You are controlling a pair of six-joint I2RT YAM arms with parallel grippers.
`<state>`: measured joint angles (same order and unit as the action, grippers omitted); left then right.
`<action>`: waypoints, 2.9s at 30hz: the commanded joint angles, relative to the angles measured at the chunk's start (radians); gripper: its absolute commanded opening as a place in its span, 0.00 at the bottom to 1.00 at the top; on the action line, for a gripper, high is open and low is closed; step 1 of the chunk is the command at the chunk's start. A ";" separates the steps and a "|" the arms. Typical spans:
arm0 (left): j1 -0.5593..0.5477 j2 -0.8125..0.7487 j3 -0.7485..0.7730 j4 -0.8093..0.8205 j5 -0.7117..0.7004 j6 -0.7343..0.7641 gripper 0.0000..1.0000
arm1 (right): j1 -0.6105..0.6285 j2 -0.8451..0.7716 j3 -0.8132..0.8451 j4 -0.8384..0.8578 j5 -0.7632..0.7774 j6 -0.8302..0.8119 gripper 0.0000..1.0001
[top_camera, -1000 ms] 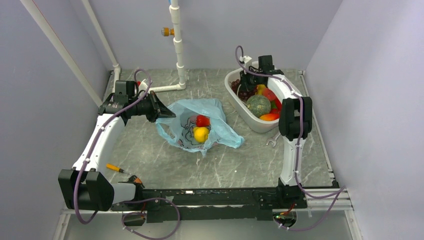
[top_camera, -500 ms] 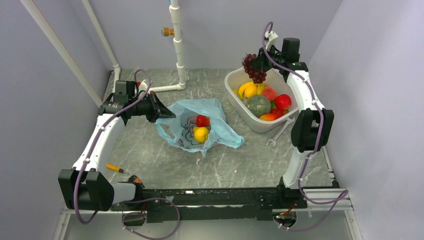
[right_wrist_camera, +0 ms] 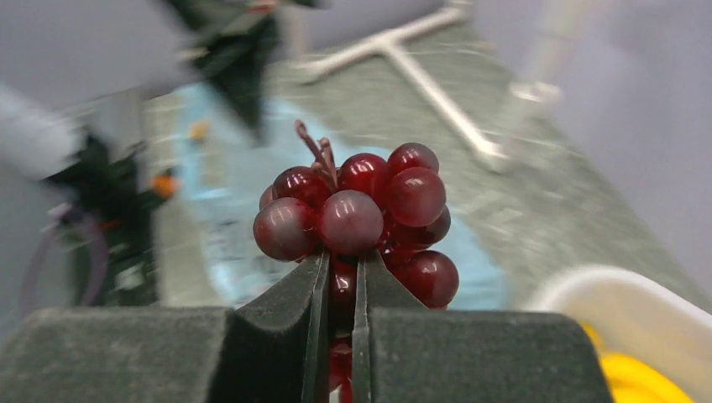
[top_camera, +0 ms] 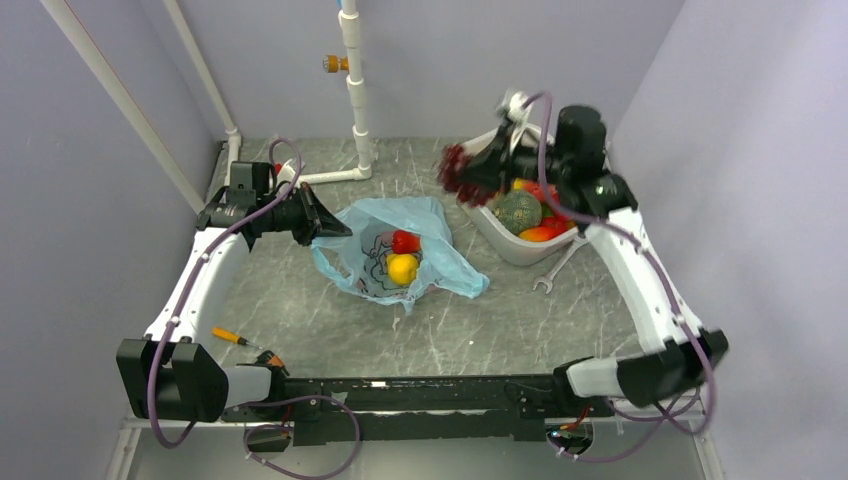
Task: Place the fake fruits into the plastic bag and tie a complex knot
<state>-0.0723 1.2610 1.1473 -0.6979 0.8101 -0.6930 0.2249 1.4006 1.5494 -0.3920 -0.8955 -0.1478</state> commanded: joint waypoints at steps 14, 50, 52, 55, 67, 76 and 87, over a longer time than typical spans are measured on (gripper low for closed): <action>0.003 -0.014 0.008 0.016 0.058 -0.005 0.00 | 0.580 0.030 -0.437 0.509 0.346 -0.122 0.00; 0.009 -0.002 0.013 0.014 0.040 0.012 0.00 | -0.258 0.178 0.058 -0.212 0.582 -0.021 0.88; 0.009 -0.003 0.012 0.016 0.036 0.012 0.00 | -0.268 0.244 0.103 -0.244 0.621 -0.053 0.88; 0.009 0.002 0.013 0.016 0.039 0.010 0.00 | -0.285 0.307 0.120 -0.214 0.636 -0.087 0.88; 0.010 0.016 0.034 0.015 0.040 0.016 0.00 | -0.289 0.561 0.231 -0.228 0.644 -0.178 0.88; 0.010 0.018 0.030 0.024 0.038 0.013 0.00 | -0.289 0.639 0.211 -0.254 0.622 -0.257 0.94; 0.011 0.013 0.026 0.015 0.033 0.026 0.00 | -0.301 0.606 0.251 -0.276 0.580 -0.292 0.43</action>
<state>-0.0666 1.2766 1.1473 -0.6994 0.8406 -0.6914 -0.0669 2.0457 1.7420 -0.6460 -0.2893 -0.4065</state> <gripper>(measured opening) 0.010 0.610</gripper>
